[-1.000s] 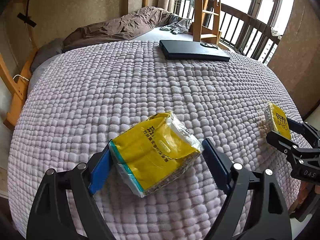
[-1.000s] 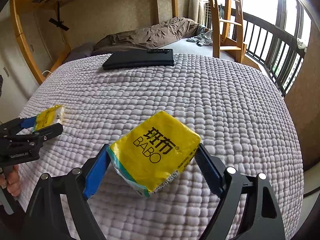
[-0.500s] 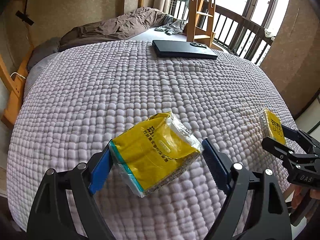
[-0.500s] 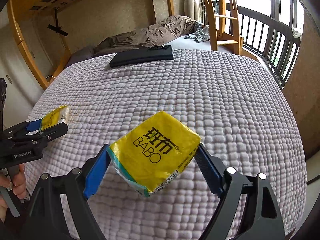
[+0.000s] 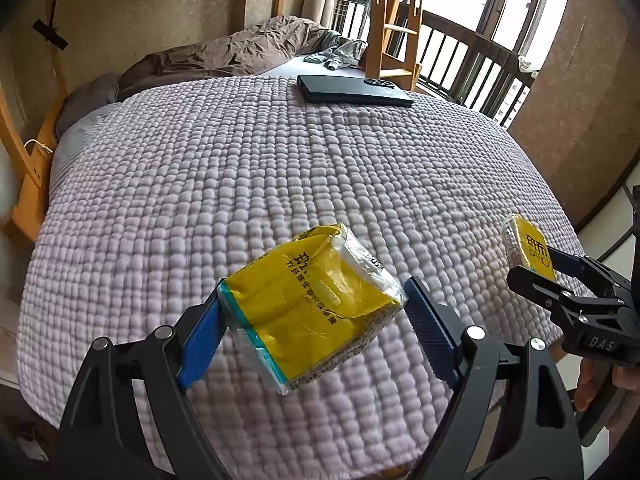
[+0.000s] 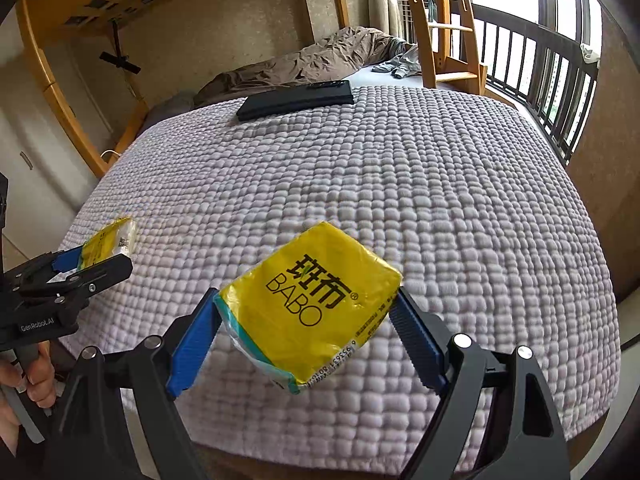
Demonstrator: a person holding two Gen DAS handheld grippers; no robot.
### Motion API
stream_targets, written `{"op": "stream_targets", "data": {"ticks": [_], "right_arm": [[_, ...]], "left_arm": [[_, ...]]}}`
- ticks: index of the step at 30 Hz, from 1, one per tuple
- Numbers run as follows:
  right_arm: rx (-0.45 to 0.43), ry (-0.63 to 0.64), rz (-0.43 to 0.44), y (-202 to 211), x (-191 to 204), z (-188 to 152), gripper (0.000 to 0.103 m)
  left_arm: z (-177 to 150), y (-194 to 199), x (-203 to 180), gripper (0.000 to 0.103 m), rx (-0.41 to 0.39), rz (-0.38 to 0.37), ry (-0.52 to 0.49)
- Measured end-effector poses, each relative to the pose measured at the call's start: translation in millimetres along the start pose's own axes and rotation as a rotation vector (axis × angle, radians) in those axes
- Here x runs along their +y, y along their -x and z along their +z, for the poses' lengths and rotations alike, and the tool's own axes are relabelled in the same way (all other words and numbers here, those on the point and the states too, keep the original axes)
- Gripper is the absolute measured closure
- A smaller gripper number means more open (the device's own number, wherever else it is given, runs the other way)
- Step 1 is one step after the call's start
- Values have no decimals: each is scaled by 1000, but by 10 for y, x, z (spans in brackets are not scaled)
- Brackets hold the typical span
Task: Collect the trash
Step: 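Lift both yellow tissue packs and carry both grippers over the white bin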
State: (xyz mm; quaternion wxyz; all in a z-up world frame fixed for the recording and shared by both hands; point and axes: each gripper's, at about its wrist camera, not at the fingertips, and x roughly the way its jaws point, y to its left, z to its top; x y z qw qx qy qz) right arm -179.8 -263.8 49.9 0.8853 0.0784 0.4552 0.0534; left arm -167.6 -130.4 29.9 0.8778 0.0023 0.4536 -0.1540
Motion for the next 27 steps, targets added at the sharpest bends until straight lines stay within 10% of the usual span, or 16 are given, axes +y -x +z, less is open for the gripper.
{"op": "stream_targets", "data": {"ticks": [27], "right_arm": [[14,65,59,646,294,-633,20]], "left_arm": [[-483,477,-195,16,4,-30,-64]]}}
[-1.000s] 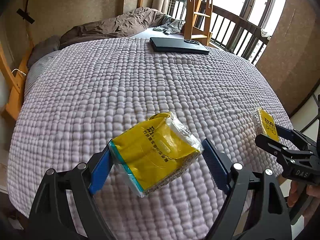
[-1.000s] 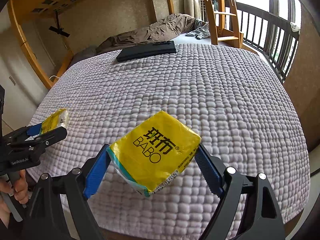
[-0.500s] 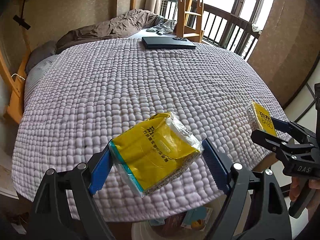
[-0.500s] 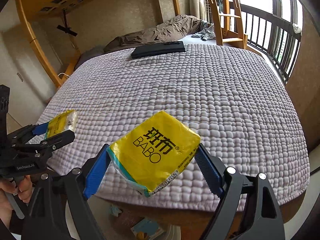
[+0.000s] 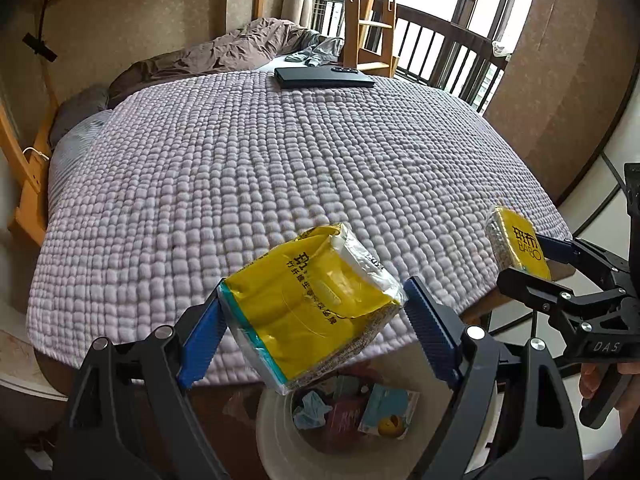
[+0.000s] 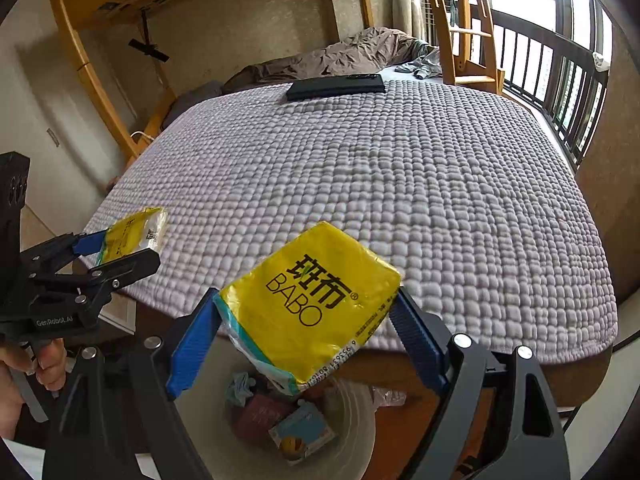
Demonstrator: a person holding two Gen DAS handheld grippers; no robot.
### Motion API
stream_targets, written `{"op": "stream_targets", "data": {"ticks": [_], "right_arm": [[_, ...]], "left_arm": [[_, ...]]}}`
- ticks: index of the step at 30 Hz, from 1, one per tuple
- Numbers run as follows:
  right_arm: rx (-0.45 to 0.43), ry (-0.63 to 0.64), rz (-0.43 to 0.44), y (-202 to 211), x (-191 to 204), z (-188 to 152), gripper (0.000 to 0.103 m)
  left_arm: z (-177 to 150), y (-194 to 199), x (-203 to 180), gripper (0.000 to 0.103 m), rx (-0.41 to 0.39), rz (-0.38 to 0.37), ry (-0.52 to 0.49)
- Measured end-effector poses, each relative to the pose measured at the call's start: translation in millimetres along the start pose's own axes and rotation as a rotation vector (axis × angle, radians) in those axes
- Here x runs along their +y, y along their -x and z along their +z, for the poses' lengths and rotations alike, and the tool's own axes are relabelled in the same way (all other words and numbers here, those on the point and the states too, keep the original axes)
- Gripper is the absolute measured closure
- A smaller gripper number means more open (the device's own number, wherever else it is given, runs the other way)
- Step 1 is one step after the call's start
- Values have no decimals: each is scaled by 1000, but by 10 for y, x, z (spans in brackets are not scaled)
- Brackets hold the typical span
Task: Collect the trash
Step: 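Lift both yellow tissue packs and carry both grippers over the white bin, then hold both yellow tissue packs above the bin opening with both grippers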
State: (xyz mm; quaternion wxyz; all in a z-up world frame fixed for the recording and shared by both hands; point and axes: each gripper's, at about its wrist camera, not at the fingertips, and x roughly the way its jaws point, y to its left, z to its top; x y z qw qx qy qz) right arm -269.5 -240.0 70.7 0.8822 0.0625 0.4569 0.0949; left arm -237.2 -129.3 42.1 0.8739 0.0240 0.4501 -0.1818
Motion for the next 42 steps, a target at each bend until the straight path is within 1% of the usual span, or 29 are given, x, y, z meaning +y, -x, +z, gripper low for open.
{"op": "stream_targets", "data": {"ticks": [10,18,30,42], "right_arm": [[7,31,7,169,100,-181,20],[32,40,31,242,173,-358,20],[85,49,50,222,237,-535,20],[135,58,51,165,267,-717,20]], "left_arm": [[-215,124,-83,16,12,-1,-26],[-377,198,-113,16,28,-15,-33],[-589,249,-165,16,68,-19,-47],[-783,159,-215,16,130,-20,-64]]}}
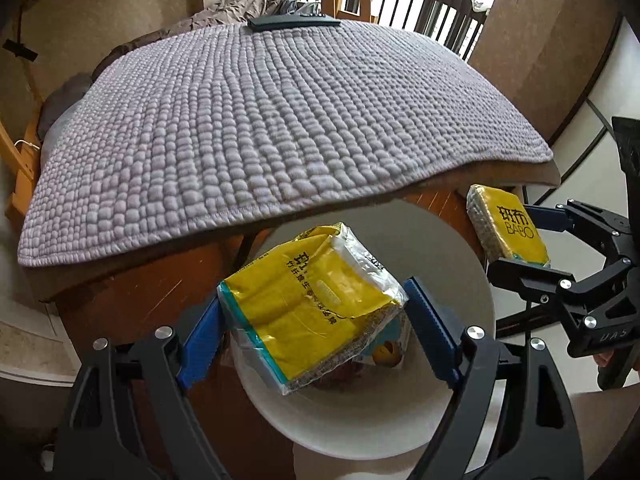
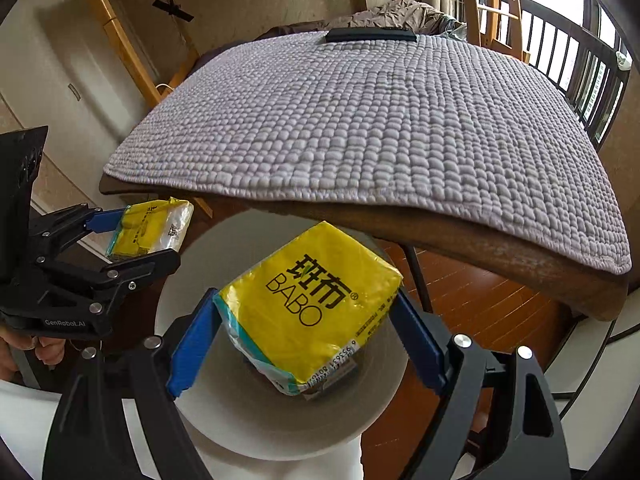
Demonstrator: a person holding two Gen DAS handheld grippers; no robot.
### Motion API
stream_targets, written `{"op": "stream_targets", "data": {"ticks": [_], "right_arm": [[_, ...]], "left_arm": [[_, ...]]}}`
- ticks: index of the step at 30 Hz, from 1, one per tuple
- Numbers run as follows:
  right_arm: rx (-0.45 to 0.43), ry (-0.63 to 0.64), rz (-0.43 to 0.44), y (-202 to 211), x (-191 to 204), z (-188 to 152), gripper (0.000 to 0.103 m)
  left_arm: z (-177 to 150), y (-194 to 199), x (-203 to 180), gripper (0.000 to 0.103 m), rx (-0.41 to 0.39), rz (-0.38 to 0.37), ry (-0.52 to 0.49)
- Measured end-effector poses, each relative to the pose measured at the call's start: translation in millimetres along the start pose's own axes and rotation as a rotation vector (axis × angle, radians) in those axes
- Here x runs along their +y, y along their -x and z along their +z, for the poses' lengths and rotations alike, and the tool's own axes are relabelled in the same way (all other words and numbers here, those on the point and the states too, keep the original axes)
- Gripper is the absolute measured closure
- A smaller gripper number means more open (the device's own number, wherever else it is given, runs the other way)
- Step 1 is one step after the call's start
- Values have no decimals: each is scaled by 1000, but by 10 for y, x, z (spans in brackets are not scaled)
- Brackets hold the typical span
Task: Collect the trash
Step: 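Hold both yellow tissue packs above the bin opening with both grippers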
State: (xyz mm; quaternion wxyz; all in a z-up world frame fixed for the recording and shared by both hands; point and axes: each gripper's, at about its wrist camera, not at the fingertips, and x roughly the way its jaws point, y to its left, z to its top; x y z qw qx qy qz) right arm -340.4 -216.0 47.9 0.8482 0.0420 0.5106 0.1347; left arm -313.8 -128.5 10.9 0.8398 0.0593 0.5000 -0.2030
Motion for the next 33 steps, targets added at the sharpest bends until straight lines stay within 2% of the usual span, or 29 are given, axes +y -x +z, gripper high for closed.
{"op": "stream_targets", "data": {"ticks": [19,33], "right_arm": [[89,-39,13,-361,-39,-175,20],[117,-103,31,-647,-133,-187,20]], "left_arm": [[-163,-409,-38,16,109,5,-17],[-267,-780,-209,16,151,8,-46]]}}
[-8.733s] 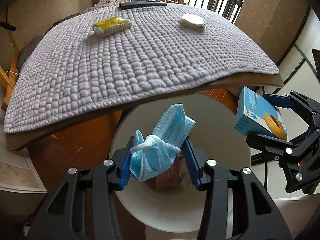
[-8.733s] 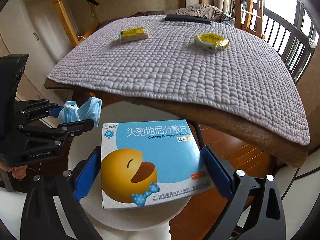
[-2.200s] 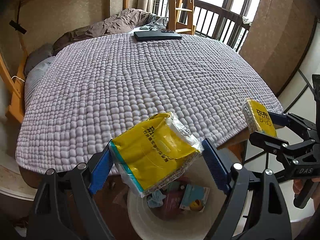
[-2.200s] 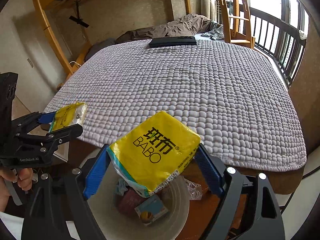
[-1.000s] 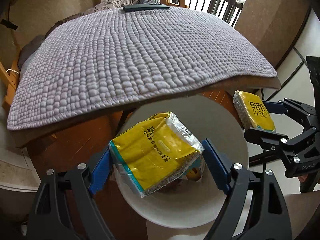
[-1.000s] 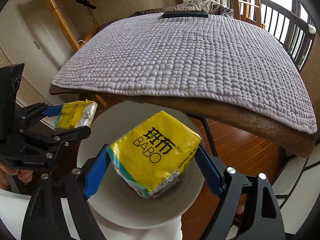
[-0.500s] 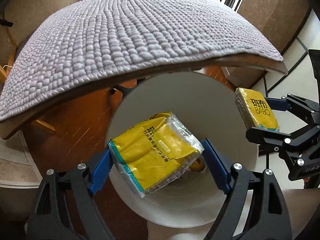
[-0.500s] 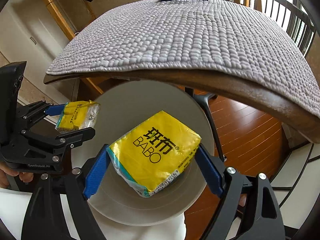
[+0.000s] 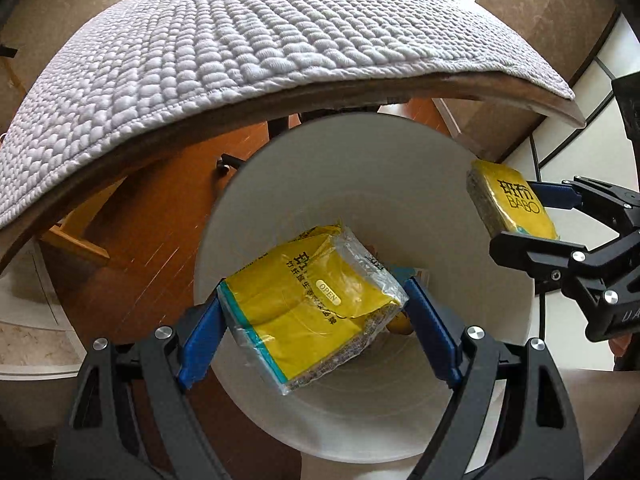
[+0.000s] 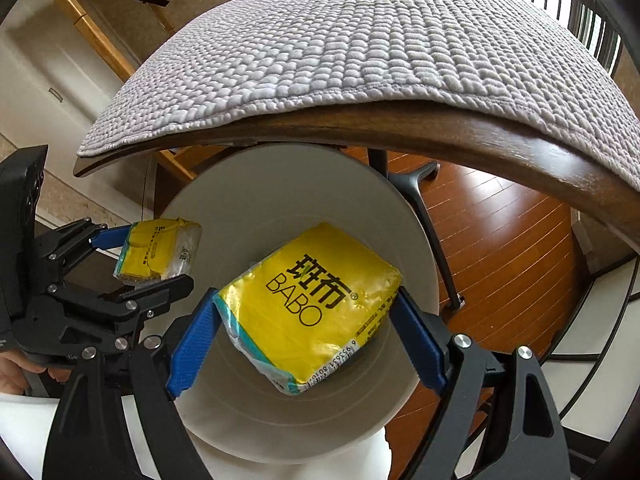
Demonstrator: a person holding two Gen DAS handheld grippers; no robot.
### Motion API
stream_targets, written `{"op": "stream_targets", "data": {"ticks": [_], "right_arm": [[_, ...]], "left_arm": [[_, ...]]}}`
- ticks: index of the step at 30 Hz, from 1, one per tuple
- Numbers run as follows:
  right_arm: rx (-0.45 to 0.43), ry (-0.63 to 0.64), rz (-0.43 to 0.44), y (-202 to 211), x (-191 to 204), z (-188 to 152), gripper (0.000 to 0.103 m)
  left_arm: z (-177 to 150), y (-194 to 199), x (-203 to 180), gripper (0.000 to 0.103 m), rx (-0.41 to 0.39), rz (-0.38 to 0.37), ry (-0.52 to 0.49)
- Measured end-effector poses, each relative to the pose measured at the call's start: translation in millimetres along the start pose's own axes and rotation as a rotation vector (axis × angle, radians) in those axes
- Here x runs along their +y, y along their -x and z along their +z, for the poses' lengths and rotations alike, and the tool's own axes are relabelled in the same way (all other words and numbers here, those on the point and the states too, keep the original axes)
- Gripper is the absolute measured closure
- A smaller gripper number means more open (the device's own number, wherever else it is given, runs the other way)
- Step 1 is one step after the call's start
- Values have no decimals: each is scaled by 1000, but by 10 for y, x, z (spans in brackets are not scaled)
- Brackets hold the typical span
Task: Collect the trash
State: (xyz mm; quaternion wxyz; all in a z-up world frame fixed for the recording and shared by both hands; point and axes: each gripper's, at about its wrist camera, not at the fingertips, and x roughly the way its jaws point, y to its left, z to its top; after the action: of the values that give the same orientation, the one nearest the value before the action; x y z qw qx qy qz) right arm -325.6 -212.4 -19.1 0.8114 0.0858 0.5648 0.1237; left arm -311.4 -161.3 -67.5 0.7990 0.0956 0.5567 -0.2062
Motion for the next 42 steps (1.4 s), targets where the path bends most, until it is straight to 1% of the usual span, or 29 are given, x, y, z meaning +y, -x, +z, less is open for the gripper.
{"op": "stream_targets", "data": {"ticks": [5,6,7,9,12,18,21,22,24,35,38,42], "right_arm": [[6,-7,9,-59,-45,9,20],[8,-6,11,-76,-34,7,18],[13,-3,17,-90,-31,14,13],[3,-7,11,-152,5,22,8],[-5,-22,12,-154,-42,85,7],[-11,-31,10,-125,-117,169,7],[-15,-32,7,-120,-146,219,7],[-17,-32,7,-43,-78,137,7],[-19,-35,6,2,-65,113,7],[-28,-45,11,175,-112,146,7],[-32,-56,14,249,-115,159,7],[-70,-64,25,475,-87,239,7]], "left_arm": [[-5,-128,-50,16,5,-2,-7],[3,-145,-64,15,6,0,-10],[12,-162,-56,14,9,6,-12],[53,-222,-77,10,13,20,-7],[62,-262,-45,9,17,3,1],[40,-256,-44,7,14,6,-11],[55,-183,-16,7,12,5,-15],[64,-189,-21,7,11,3,-15],[80,-159,-25,7,10,2,-16],[100,-7,26,7,3,-3,-22],[122,112,27,7,-18,-5,-33],[213,391,41,7,-85,1,-43]]}}
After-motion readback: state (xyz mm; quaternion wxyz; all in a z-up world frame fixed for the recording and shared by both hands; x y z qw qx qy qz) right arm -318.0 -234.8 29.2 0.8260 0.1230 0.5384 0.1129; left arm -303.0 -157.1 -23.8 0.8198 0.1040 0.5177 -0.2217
